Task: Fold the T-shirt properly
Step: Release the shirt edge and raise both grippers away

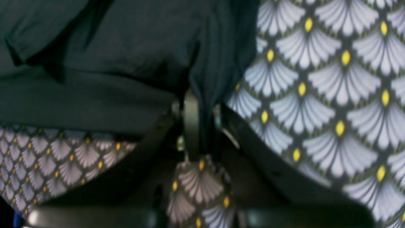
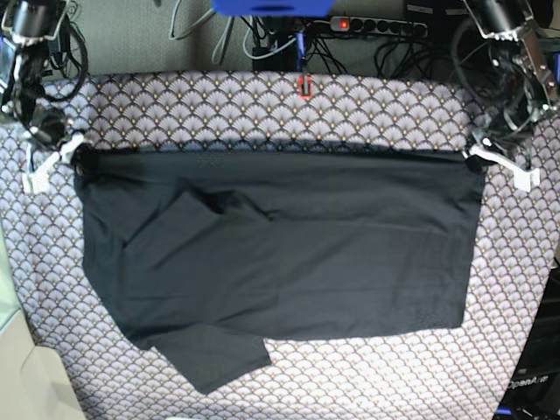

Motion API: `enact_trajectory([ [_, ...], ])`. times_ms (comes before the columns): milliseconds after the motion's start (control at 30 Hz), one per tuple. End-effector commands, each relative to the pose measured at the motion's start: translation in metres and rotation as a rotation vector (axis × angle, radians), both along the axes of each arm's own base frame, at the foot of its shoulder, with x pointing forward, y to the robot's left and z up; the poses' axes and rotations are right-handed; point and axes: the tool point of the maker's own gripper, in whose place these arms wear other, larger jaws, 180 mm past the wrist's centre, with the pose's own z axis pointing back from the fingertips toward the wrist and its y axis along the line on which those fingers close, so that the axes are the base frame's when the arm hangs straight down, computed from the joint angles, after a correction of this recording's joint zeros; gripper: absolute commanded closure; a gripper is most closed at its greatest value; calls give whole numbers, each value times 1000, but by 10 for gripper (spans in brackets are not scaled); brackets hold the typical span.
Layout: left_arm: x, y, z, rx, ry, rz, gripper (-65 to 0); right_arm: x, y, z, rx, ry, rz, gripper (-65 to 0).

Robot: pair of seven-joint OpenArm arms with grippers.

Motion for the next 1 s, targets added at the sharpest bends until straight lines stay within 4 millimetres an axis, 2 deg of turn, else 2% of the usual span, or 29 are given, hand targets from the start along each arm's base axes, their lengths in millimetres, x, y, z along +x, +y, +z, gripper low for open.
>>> enact_trajectory([
  [0,1,13,11,41,-18,7,0,-20,-8,-12,-53,89,25,0],
  [67,-5,12,10,50,-11,1,0,-34,-5,-21,-44,119,22,0],
  [300,-9,12,9,52,-1,-3,0,-62,2,-31,-16,113,-13,0],
  [367,-9,10,9,51,-4,-11,0,-70,9,-27,-14,85,-9,0],
  [533,-9,-10,6,32,-25,-101,0,-82,31,-5,-20,0,19,0],
  [633,-22,-12,0,25,-8,-103,0,-87,38,4,-27,-16,39,0],
  [767,-36,-12,-7,24,21,-109,0,-89,38,5,-30,-17,40,0],
  [867,-42,-11,-5,39,17,-109,0,-88,25,11,-50,-31,7,0],
  [967,-52,4,4,80,3,-79,0,-88,17,13,-62,-36,-12,0],
])
